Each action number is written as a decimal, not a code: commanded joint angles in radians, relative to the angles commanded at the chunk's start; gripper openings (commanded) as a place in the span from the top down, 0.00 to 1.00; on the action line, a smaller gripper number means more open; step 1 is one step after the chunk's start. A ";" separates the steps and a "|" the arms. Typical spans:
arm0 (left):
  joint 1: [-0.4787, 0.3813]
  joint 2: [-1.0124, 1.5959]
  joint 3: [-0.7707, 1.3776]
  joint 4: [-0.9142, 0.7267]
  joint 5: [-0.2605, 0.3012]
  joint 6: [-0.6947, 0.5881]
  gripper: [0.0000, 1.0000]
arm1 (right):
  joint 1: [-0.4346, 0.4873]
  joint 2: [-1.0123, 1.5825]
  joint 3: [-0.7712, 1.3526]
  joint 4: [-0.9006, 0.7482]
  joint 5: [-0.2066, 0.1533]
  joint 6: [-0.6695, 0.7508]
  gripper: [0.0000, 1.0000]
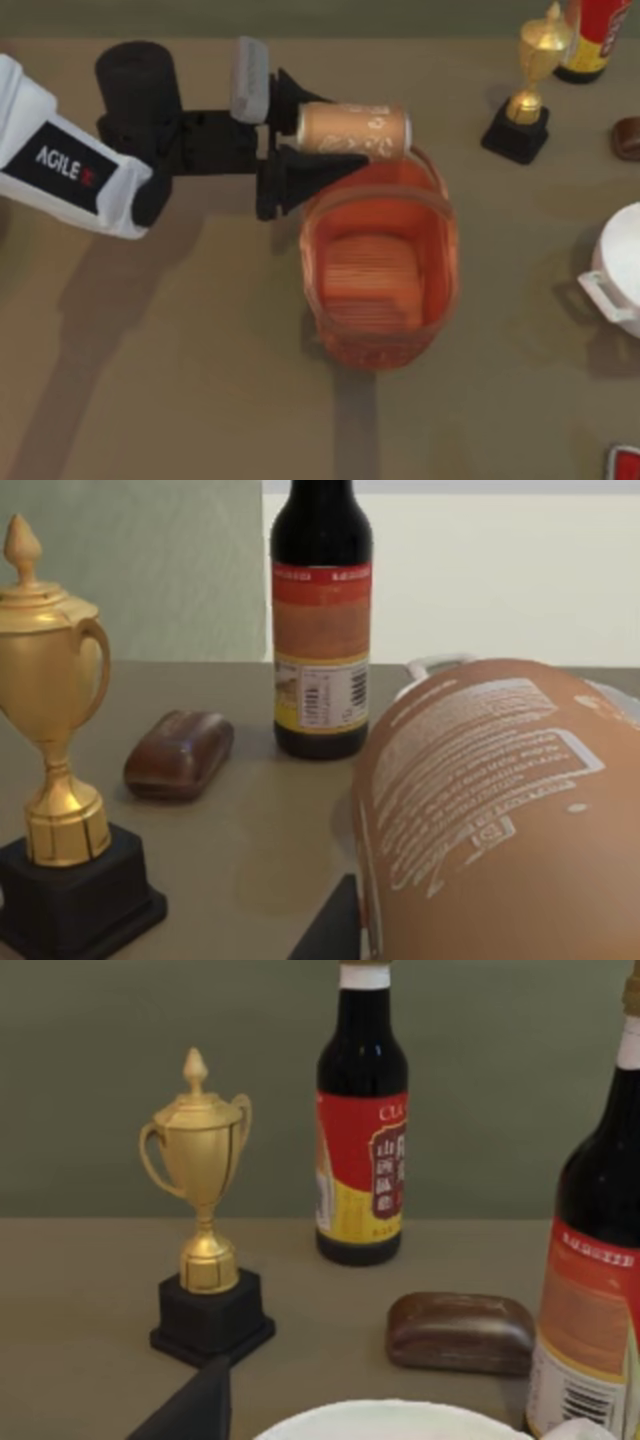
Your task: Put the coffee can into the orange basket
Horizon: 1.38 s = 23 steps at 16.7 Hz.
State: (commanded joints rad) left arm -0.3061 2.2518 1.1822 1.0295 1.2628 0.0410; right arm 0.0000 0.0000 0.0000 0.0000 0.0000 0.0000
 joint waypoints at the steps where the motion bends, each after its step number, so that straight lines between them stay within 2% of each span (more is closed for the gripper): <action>1: 0.000 0.000 0.000 0.000 0.000 0.000 0.25 | 0.000 0.000 0.000 0.000 0.000 0.000 0.00; 4: 0.000 0.000 0.000 0.000 0.000 0.000 0.02 | 0.000 0.000 0.000 0.000 0.000 0.000 0.00; 5: 0.000 0.000 0.000 0.000 0.000 0.000 0.00 | 0.000 0.000 0.000 0.000 0.000 0.000 0.00; 16: 0.001 -0.022 -0.004 -0.008 -0.012 -0.006 0.00 | 0.006 0.027 0.026 -0.020 0.002 0.017 0.00; 19: 0.021 -0.113 -0.026 -0.043 -0.065 -0.030 0.00 | 0.030 0.136 0.134 -0.099 0.008 0.088 0.00; 23: 0.074 -0.349 -0.098 -0.135 -0.200 -0.079 0.00 | 0.088 0.382 0.390 -0.275 0.020 0.255 0.00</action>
State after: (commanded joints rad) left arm -0.2324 1.9027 1.0845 0.8949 1.0633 -0.0385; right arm 0.0884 0.3820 0.3897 -0.2747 0.0204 0.2548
